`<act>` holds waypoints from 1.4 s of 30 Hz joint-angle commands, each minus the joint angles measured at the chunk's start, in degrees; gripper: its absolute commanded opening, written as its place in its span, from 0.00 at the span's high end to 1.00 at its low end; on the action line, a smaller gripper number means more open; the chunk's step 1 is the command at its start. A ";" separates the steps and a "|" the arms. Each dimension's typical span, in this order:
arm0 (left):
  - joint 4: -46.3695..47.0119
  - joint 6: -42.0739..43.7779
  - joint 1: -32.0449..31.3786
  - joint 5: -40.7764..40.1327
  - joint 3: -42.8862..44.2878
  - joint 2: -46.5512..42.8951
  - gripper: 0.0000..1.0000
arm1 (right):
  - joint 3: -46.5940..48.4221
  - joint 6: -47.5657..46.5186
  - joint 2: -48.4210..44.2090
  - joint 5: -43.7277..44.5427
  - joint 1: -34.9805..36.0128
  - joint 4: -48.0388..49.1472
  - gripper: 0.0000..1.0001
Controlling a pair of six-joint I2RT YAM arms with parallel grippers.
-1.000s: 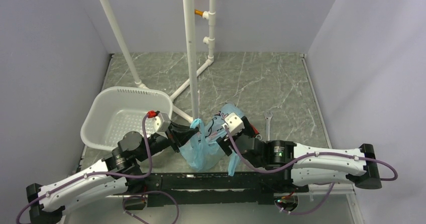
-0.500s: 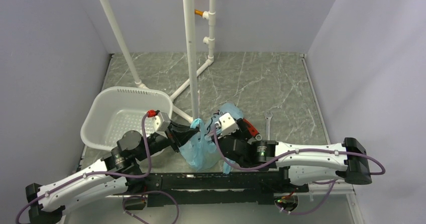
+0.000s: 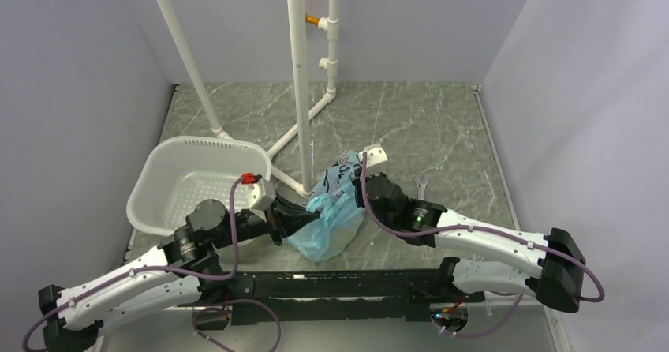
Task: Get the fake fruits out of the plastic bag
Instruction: Adjust the plastic bag at the center of the board.
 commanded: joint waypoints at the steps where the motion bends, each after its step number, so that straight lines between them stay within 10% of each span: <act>1: -4.54 1.25 0.00 11.79 4.88 4.87 1.00 | 4.68 -0.40 2.44 -7.26 -2.56 6.33 1.00; 17: -7.58 -0.34 -4.73 26.59 2.79 19.62 1.00 | 18.89 7.08 7.96 -52.74 -25.90 2.17 1.00; 27: -14.51 1.06 -8.54 25.59 5.38 23.69 1.00 | 22.95 4.10 11.89 -62.67 -30.08 -1.72 1.00; 31: -17.25 0.99 -8.53 20.10 5.97 20.39 0.74 | 23.98 1.22 11.93 -67.43 -30.11 -4.95 1.00; 38: -20.72 2.81 -8.57 8.43 8.06 12.12 0.44 | 20.84 6.49 0.92 -57.52 -29.80 -14.91 0.37; 42: -19.09 2.72 -8.54 6.44 8.28 9.71 0.36 | 19.04 6.83 -8.77 -50.91 -29.78 -23.19 0.23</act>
